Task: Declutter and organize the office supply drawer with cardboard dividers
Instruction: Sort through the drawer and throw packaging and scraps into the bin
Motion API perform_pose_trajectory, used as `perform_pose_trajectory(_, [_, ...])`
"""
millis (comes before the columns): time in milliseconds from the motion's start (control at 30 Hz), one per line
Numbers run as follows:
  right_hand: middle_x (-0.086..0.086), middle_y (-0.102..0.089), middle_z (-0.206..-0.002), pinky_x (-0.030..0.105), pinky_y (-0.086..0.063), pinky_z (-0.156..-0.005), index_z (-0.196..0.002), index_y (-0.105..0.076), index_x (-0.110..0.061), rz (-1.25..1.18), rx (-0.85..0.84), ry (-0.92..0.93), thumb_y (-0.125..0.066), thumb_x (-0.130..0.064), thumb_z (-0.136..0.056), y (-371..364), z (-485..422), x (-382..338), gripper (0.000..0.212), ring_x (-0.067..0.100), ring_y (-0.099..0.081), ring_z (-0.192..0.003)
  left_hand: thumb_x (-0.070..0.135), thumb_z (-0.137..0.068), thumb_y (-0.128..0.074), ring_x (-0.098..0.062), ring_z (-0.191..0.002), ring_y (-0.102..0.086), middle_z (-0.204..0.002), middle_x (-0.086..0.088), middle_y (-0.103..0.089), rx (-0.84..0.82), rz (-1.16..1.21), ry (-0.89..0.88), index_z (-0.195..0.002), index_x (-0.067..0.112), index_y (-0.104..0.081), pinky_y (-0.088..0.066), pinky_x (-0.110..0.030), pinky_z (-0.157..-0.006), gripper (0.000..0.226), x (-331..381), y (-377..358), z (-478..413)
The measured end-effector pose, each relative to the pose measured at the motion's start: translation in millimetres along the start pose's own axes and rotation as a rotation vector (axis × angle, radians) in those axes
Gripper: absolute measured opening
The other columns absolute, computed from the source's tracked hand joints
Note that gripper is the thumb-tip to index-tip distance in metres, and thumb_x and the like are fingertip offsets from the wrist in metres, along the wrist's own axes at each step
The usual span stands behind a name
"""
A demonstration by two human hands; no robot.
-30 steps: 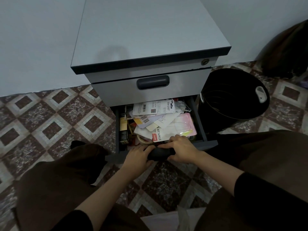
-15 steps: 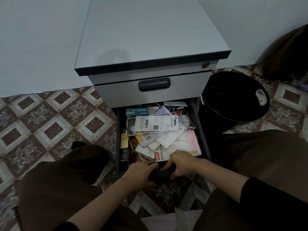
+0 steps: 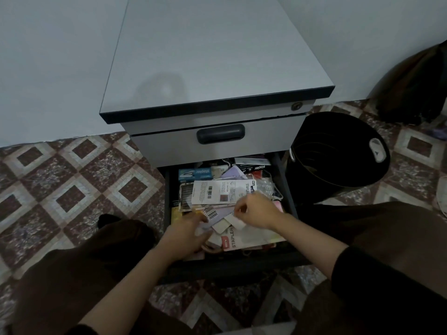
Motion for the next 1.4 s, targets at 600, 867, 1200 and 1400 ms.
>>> perform_pose_trajectory(600, [0.008,-0.040,-0.143,0.040,-0.037,-0.104,-0.143,-0.031,-0.017,0.351,-0.139,-0.065,-0.072,-0.040,-0.077,-6,-93,-1,0.081,0.026,-0.039,-0.128,0.028,-0.093,-0.053,-0.032,-0.138,-0.023,-0.151,-0.014,-0.023,0.175,-0.064,0.170,-0.134,0.013,-0.045,-0.030,-0.041,-0.109,0.044,-55,24,-19])
perform_pose_trajectory(867, [0.002,-0.061,-0.115,0.031,-0.044,-0.089,-0.121,-0.055,-0.022,0.209,-0.213,-0.164,-0.078,-0.038,-0.070,-5,-80,-4,0.058,0.021,-0.059,-0.102,0.028,-0.093,-0.053,-0.031,-0.137,-0.025,-0.151,-0.013,-0.024,0.189,-0.023,0.209,-0.134,0.012,-0.045,-0.030,-0.039,-0.109,0.045,-57,26,-14])
perform_pose_trajectory(1200, [0.007,-0.066,-0.106,0.033,-0.053,-0.075,-0.106,-0.063,-0.003,-0.351,-0.041,-0.162,-0.055,-0.005,-0.089,38,-33,28,0.018,0.023,-0.065,-0.092,0.024,-0.092,-0.054,-0.029,-0.132,-0.032,-0.144,-0.012,-0.033,0.180,0.023,0.246,-0.136,0.010,-0.040,-0.032,-0.037,-0.104,0.049,-47,39,-23])
perform_pose_trajectory(1400, [0.002,-0.065,-0.097,0.030,-0.050,-0.076,-0.097,-0.058,-0.015,-0.509,0.085,-0.226,-0.059,-0.007,-0.088,57,2,76,0.012,0.019,-0.064,-0.091,0.025,-0.092,-0.053,-0.029,-0.114,-0.050,-0.128,-0.016,-0.052,0.074,0.119,0.213,-0.134,0.007,-0.041,-0.044,-0.033,-0.089,0.047,-17,25,-52])
Point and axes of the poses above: each hand's wrist, its own z-axis away from the middle knuckle, its own y-axis out of the back of the hand, x = y × z, the point moved 4 cm from there along -z, towards the middle knuckle
